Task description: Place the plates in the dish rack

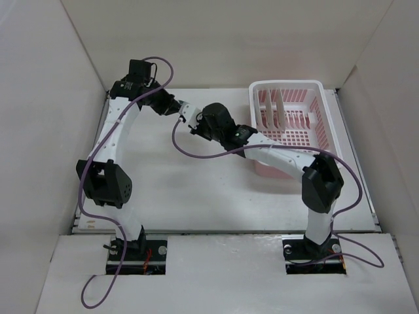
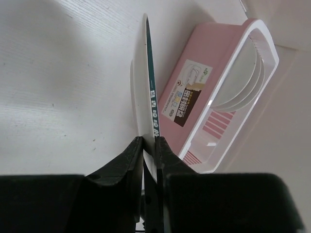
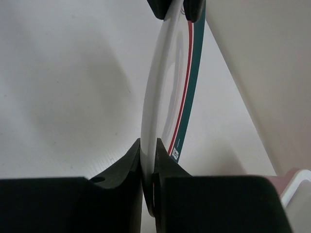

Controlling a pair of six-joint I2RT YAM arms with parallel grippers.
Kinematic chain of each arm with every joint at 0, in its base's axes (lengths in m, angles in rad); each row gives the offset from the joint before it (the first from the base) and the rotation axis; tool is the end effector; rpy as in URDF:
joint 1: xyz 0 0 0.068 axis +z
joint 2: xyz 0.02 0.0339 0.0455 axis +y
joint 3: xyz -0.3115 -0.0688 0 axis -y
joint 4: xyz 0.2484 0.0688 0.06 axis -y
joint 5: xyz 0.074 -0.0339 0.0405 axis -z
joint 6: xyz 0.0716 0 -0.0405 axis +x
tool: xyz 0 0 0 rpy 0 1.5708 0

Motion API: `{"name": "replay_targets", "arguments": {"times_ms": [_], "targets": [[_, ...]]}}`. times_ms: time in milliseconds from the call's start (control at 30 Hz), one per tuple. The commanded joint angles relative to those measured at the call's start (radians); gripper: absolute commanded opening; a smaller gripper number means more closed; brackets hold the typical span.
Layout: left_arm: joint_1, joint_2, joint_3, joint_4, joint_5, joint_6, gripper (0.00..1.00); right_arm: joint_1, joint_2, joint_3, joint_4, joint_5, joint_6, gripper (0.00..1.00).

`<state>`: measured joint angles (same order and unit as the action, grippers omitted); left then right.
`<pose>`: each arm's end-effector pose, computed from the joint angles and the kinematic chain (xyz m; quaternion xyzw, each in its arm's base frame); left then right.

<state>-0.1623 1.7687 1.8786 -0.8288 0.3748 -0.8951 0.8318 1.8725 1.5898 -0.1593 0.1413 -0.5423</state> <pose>0.4175 -0.0949 0.4132 -0.2487 0.8629 -0.3513 0.2649 0.3434 0.3619 0.3373 -0.5054 0.6755 0.0179 0.5366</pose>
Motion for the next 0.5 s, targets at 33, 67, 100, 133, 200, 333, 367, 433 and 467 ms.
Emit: {"name": "replay_targets", "arguments": {"times_ms": [33, 67, 100, 133, 200, 333, 367, 433, 467], "targets": [[0.023, -0.074, 0.002, 0.04, 0.062, 0.036, 0.03, -0.033, -0.047, 0.03, 0.072, 0.032, 0.068, 0.0], [0.032, -0.074, 0.002, 0.051, 0.096, 0.036, 0.13, -0.033, -0.058, 0.021, 0.072, 0.043, 0.068, 0.0], [0.032, -0.074, 0.002, 0.098, 0.131, 0.045, 0.27, -0.033, -0.058, 0.021, 0.072, 0.043, 0.068, 0.0], [0.032, -0.074, -0.012, 0.126, 0.166, 0.045, 0.41, -0.033, -0.07, 0.012, 0.081, 0.043, 0.068, 0.0], [0.032, -0.074, -0.021, 0.155, 0.214, 0.035, 0.77, -0.033, -0.082, 0.002, 0.081, 0.053, 0.068, 0.0], [0.032, -0.064, 0.013, 0.18, 0.227, 0.035, 0.99, -0.042, -0.121, -0.016, 0.112, 0.095, 0.106, 0.0], [0.044, -0.064, 0.023, 0.18, 0.208, 0.044, 0.99, -0.051, -0.121, -0.016, 0.112, 0.095, 0.122, 0.0], [0.058, -0.064, 0.059, 0.154, 0.126, 0.056, 0.99, -0.077, -0.154, -0.004, 0.112, 0.11, 0.206, 0.0], [0.07, -0.064, 0.068, 0.116, 0.093, 0.077, 0.99, -0.117, -0.171, -0.004, 0.112, 0.092, 0.241, 0.0]]}}
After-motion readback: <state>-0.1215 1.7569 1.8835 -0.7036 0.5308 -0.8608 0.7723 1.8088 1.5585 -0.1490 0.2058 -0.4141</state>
